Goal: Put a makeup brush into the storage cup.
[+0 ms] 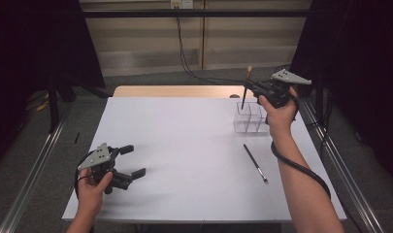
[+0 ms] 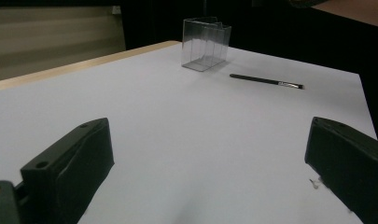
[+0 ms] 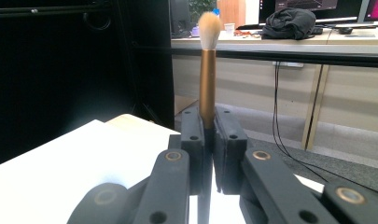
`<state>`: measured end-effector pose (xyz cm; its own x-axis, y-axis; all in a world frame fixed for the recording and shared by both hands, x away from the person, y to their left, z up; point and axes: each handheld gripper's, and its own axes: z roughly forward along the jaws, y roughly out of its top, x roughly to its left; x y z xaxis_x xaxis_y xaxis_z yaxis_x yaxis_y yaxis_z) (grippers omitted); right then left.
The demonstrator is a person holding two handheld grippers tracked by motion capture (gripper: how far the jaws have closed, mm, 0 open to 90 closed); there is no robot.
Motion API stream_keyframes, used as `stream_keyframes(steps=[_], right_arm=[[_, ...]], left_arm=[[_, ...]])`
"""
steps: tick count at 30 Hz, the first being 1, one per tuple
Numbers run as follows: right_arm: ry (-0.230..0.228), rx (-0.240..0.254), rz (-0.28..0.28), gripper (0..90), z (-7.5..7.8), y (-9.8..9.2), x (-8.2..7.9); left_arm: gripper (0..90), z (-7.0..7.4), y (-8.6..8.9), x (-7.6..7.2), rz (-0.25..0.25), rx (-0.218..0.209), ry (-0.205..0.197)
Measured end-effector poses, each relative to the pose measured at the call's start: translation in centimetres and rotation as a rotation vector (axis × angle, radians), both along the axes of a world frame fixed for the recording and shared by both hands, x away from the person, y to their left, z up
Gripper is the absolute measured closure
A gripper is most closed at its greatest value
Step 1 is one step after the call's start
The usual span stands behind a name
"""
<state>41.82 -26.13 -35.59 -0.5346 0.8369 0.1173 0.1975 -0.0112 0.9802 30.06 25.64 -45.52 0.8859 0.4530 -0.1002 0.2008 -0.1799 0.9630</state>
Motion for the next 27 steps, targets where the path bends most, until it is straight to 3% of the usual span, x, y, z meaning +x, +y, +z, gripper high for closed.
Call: stream_keyframes(steps=[27], right_arm=[[0.009, -0.026, -0.029, 83.8, -2.1, -0.1, 0.4]], left_arm=[[1.1, 0.0, 0.0, 0.0, -0.006, 0.001, -0.005]])
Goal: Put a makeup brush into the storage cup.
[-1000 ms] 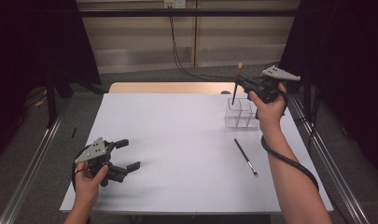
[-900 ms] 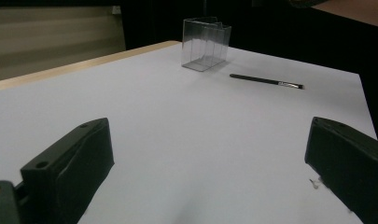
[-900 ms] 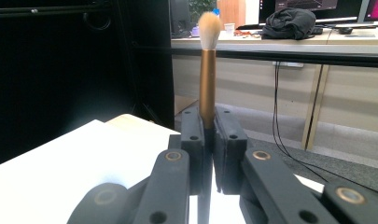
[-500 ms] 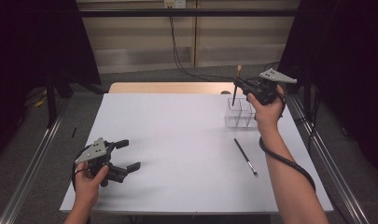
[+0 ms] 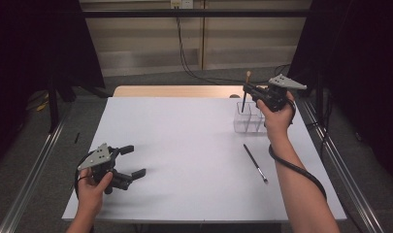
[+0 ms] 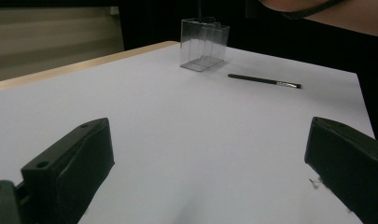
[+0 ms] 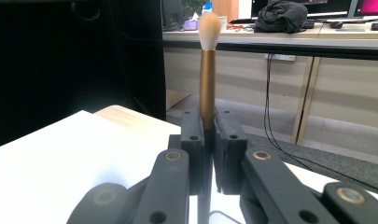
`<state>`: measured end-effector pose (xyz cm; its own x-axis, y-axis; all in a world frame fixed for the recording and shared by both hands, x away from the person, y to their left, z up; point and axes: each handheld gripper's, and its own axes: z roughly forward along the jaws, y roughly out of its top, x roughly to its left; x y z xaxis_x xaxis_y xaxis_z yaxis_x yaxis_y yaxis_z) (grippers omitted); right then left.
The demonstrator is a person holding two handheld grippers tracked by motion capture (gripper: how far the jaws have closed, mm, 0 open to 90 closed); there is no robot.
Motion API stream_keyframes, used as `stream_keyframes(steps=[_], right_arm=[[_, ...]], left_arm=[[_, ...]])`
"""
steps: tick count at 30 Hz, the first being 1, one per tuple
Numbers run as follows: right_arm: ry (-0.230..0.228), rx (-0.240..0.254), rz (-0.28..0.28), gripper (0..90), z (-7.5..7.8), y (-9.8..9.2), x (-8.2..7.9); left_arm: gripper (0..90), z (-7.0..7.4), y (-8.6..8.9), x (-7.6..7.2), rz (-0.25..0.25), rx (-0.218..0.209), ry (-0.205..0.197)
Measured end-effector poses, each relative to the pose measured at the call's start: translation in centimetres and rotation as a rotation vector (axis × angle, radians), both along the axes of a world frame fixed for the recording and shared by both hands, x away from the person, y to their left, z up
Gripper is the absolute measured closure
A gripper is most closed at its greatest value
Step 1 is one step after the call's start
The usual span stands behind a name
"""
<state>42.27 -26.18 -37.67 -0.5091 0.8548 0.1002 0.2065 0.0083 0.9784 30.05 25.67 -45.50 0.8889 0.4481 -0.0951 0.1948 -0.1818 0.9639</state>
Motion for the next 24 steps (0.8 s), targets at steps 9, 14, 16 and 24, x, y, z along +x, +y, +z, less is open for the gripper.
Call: stream_keyframes(steps=[9, 14, 16, 24], right_arm=[[0.005, -0.004, 0.004, 83.7, -0.6, 0.1, 0.0], [0.01, -0.003, 0.007, 83.7, -0.9, 0.2, -0.1], [0.011, -0.007, 0.007, 83.7, -1.0, 0.2, -0.1], [0.02, -0.005, 0.008, 83.6, -1.5, 0.2, -0.3]], left_arm=[[1.2, 0.0, 0.0, 0.0, -0.005, 0.001, -0.001], [1.2, 0.0, 0.0, 0.0, -0.005, -0.002, 0.001], [1.2, 0.0, 0.0, 0.0, -0.006, -0.001, 0.0], [1.2, 0.0, 0.0, 0.0, -0.004, -0.001, -0.001]])
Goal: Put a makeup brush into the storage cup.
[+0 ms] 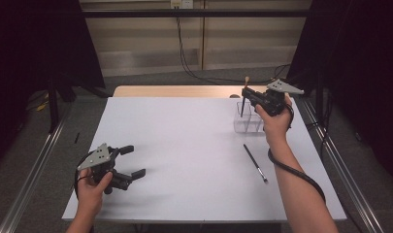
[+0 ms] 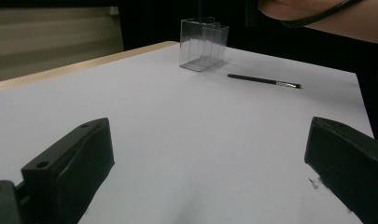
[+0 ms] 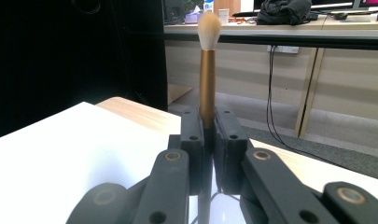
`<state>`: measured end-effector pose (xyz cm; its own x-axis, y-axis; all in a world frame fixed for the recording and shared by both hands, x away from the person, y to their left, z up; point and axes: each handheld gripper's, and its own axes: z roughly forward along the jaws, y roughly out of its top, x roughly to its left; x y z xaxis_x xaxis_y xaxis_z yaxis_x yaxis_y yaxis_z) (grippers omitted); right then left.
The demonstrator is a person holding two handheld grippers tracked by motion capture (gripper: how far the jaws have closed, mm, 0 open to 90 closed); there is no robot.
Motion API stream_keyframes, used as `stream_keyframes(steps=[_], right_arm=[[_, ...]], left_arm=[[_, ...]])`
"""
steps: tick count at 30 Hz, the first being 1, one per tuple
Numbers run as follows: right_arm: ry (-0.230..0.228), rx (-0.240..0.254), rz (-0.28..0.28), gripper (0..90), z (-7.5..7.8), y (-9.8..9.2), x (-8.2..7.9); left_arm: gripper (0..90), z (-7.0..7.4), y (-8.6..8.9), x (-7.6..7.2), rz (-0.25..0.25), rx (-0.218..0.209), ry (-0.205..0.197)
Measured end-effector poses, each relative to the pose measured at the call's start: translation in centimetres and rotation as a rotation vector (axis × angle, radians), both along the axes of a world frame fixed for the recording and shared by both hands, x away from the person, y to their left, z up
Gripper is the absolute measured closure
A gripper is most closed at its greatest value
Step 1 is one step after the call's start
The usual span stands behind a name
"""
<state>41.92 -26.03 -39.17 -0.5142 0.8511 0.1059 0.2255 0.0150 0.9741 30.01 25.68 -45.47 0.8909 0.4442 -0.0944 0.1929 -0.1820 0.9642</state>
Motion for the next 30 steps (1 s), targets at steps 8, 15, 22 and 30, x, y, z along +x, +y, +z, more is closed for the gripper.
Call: stream_keyframes(steps=[8, 15, 22, 30], right_arm=[[0.005, 0.003, 0.006, 83.2, -0.3, 0.0, -0.1], [0.016, 0.027, 0.044, 60.4, -0.1, 0.3, -0.3], [0.011, 0.048, 0.082, 36.8, 0.3, 0.4, -1.0], [0.012, 0.068, 0.116, 21.9, 0.1, 0.2, -2.1]], left_arm=[[1.2, -0.1, 0.0, 0.0, -0.001, 0.002, 0.003], [1.2, 0.0, 0.0, 0.0, 0.001, -0.001, 0.003], [1.2, 0.1, 0.0, -0.1, 0.003, -0.001, 0.002], [1.2, 0.1, 0.0, -0.1, 0.007, -0.003, 0.001]])
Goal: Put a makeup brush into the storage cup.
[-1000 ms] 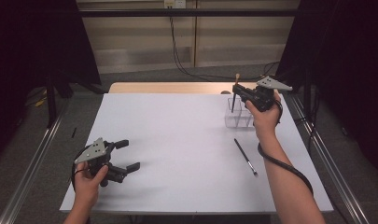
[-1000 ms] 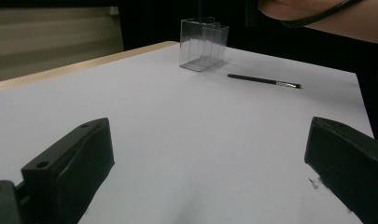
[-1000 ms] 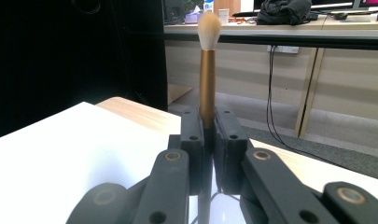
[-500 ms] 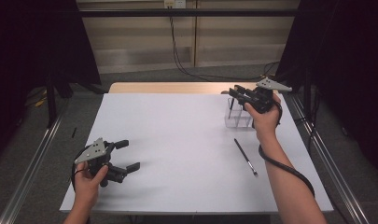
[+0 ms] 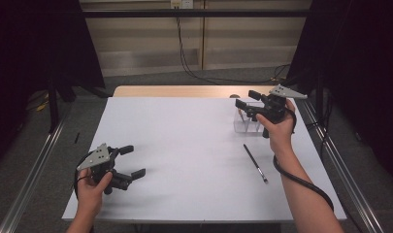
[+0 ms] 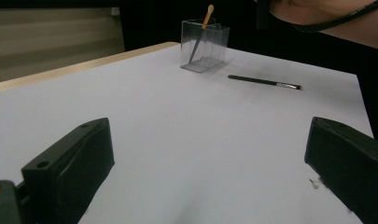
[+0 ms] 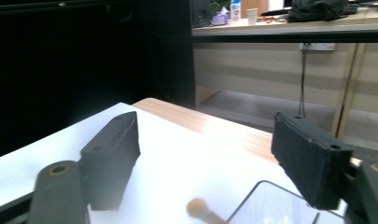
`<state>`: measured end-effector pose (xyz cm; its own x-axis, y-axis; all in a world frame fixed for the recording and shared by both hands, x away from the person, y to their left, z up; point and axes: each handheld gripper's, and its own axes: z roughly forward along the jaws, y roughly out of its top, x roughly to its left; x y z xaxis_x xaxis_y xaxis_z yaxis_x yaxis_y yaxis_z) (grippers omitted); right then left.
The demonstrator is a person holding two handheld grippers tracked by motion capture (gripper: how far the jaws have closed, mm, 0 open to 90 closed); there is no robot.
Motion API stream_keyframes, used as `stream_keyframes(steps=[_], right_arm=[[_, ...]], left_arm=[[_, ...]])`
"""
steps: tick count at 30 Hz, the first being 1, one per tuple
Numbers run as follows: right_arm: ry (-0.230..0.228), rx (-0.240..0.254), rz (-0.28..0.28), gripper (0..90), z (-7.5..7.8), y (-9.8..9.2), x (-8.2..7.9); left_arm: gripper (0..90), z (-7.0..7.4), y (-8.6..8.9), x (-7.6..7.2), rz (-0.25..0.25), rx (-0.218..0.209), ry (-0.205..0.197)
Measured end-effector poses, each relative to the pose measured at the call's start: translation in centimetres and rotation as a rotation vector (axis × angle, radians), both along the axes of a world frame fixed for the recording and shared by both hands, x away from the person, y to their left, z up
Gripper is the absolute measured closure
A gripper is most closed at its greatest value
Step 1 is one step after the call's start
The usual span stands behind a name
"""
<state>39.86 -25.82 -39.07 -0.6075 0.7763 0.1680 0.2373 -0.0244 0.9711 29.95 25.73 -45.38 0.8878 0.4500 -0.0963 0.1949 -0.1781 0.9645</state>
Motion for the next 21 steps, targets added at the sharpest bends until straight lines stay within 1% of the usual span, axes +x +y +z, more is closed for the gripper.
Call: stream_keyframes(steps=[2, 5, 7, 9, 14, 21], right_arm=[[0.002, -0.013, 0.002, 21.0, 0.0, 0.0, -0.3], [0.002, -0.019, 0.015, 19.3, -0.1, 0.0, -0.8], [-0.001, -0.036, 0.02, 17.1, -0.1, 0.0, -1.2], [-0.006, -0.04, 0.021, 15.4, -0.1, 0.0, -1.5], [-0.003, -0.05, 0.023, 11.9, -0.1, -0.3, -2.3], [-0.002, -0.048, 0.021, 9.2, -0.4, -1.0, -3.2]], left_arm=[[1.2, 0.0, 0.0, 0.0, 0.0, -0.001, 0.001], [1.2, 0.0, -0.1, 0.1, -0.003, -0.002, 0.0], [1.2, 0.0, -0.2, 0.1, -0.007, -0.001, 0.002], [1.2, 0.0, -0.3, 0.2, -0.005, 0.004, 0.002], [1.1, 0.0, -0.5, 0.4, -0.009, -0.002, 0.001], [1.1, 0.1, -0.6, 0.5, -0.012, 0.003, -0.001]])
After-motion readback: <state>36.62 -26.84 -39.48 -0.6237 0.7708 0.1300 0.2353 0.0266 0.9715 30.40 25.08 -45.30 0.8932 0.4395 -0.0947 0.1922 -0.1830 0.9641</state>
